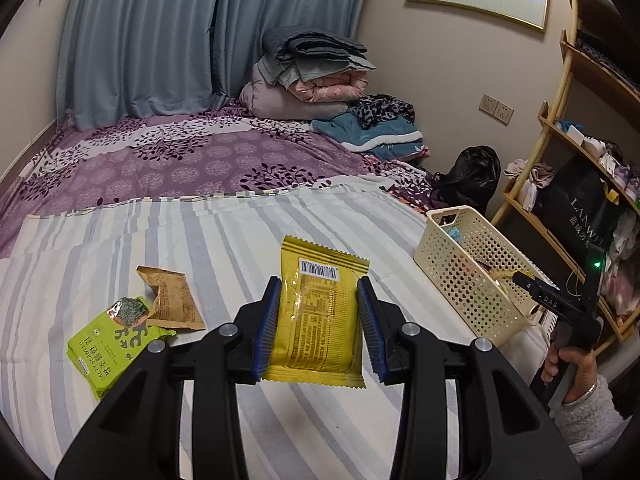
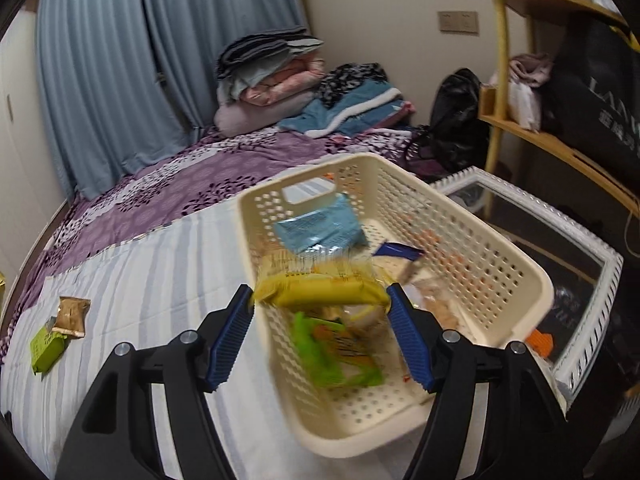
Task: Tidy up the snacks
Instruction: 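Carry the bibizan pack to the basket and open the right tool while the left tool carries the yellow packet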
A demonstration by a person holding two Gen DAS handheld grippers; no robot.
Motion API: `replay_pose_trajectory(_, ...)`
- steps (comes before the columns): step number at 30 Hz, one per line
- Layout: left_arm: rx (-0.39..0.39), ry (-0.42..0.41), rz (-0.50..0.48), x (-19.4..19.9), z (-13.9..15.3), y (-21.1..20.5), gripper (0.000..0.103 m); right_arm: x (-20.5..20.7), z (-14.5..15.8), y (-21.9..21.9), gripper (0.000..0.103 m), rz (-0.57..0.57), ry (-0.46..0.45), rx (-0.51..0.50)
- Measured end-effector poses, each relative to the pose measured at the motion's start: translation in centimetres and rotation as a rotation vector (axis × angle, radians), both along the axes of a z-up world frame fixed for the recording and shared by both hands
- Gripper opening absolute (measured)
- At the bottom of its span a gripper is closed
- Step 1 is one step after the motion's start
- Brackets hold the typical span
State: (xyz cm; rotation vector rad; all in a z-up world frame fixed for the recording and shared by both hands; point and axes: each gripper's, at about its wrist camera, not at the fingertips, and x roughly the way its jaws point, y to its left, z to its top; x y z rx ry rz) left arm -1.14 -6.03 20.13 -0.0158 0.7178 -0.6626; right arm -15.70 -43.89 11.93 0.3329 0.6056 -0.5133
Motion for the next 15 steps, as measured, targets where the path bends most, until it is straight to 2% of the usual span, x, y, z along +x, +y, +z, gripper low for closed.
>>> replay_pose_trajectory(3, 0.009, -0.009, -0.035, -0.3, 0.5, -2.2, 0.04, -1.1, -0.7, -1.5, 0.073, -0.036, -0.007, 0.026)
replay_pose_trajectory(15, 0.011, -0.032, -0.216, -2.0, 2.0, -12.0, 0.04, -3.4, -1.0, -3.8, 0.073, -0.092, -0.057, 0.018)
